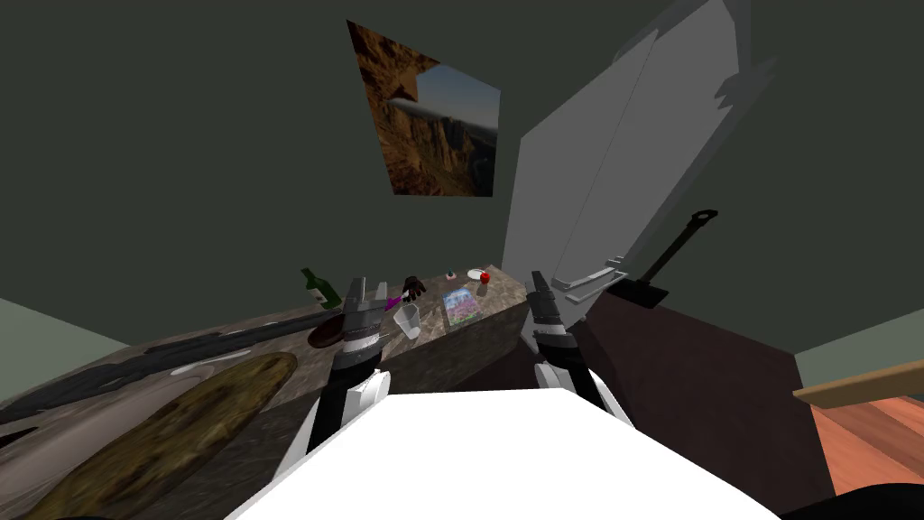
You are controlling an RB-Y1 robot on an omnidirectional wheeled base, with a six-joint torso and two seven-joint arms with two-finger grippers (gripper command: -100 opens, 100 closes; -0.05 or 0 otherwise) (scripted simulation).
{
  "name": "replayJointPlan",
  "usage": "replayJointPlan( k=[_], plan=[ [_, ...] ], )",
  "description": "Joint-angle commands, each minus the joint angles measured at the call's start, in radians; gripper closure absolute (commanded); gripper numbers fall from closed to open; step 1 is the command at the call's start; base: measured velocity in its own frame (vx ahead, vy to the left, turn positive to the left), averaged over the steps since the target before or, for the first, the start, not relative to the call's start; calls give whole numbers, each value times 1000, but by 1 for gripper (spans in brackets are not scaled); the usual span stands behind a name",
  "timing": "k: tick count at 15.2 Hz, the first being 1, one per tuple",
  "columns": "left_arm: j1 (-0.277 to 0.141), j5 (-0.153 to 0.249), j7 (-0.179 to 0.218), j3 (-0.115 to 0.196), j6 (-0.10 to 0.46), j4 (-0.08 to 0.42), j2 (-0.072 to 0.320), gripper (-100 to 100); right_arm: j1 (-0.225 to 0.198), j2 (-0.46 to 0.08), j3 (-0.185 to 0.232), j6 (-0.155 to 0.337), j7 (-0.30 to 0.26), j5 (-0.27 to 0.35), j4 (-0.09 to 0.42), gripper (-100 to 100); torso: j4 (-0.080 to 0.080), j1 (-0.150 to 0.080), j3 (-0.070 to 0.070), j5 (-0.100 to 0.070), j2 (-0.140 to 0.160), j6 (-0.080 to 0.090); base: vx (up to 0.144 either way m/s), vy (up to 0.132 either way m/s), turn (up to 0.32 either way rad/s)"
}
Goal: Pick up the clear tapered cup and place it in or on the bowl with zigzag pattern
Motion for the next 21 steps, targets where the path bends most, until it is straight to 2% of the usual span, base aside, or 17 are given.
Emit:
replayJointPlan(
  k=[1,2,4,5,8,9,10,11,12,13,14,15,16,17,19,20,21],
  plan=[
    [1,15,6,16,32,5,47,-100,0,0,0,0,0,0,0,0,0,0,0,0,0,0,-9,-14,-38],
    [1,15,6,16,32,5,47,-100,0,0,0,0,0,0,0,0,0,0,0,0,0,0,-17,-21,-39],
    [3,37,15,38,79,12,97,-100,0,0,0,0,0,0,0,0,0,-1,1,0,1,0,-31,-30,-39],
    [3,37,15,38,79,12,97,-100,0,0,0,0,0,0,0,0,0,-2,1,0,2,0,-35,-37,-30],
    [5,69,26,67,144,23,157,-100,0,0,0,0,0,0,0,0,1,-3,1,-1,3,0,-34,-41,-51],
    [7,89,33,84,170,29,189,-100,0,0,0,0,0,0,0,0,1,-3,1,-1,3,0,-39,-40,-49],
    [7,89,33,84,183,29,189,-100,0,0,0,0,0,0,0,0,1,-2,2,-1,3,0,-39,-35,-38],
    [9,111,40,102,211,36,224,-100,0,0,0,0,0,0,0,0,1,-2,2,-1,3,0,-39,-35,-55],
    [9,111,40,102,225,36,224,-100,0,0,0,0,0,0,0,0,1,-2,2,-1,3,0,-37,-30,-42],
    [12,135,47,121,249,43,260,-100,0,0,0,0,0,0,0,0,1,-2,2,0,3,0,-44,-31,-52],
    [12,135,47,121,271,43,260,-100,0,0,0,0,0,0,0,0,1,-2,2,0,3,0,-43,-32,-49],
    [14,160,55,141,296,51,296,-100,0,0,0,0,0,0,0,0,1,-2,2,0,3,0,-40,-38,-59],
    [14,160,55,141,317,51,298,-100,0,0,0,0,0,0,0,0,1,-2,2,0,3,0,-38,-37,-50],
    [17,188,63,162,343,59,333,-100,0,0,0,0,0,0,0,0,1,-2,2,0,3,0,-45,-42,-68],
    [17,188,63,162,371,59,337,-100,0,0,0,0,0,0,0,0,1,-2,2,-1,3,0,-34,-31,-37],
    [21,218,71,183,409,68,377,-100,0,0,0,0,0,0,0,0,1,-2,2,0,3,0,-27,-26,-50],
    [21,218,71,183,426,68,377,-100,0,0,0,0,0,0,0,0,1,-2,1,0,3,0,-28,-28,-61]
  ],
)
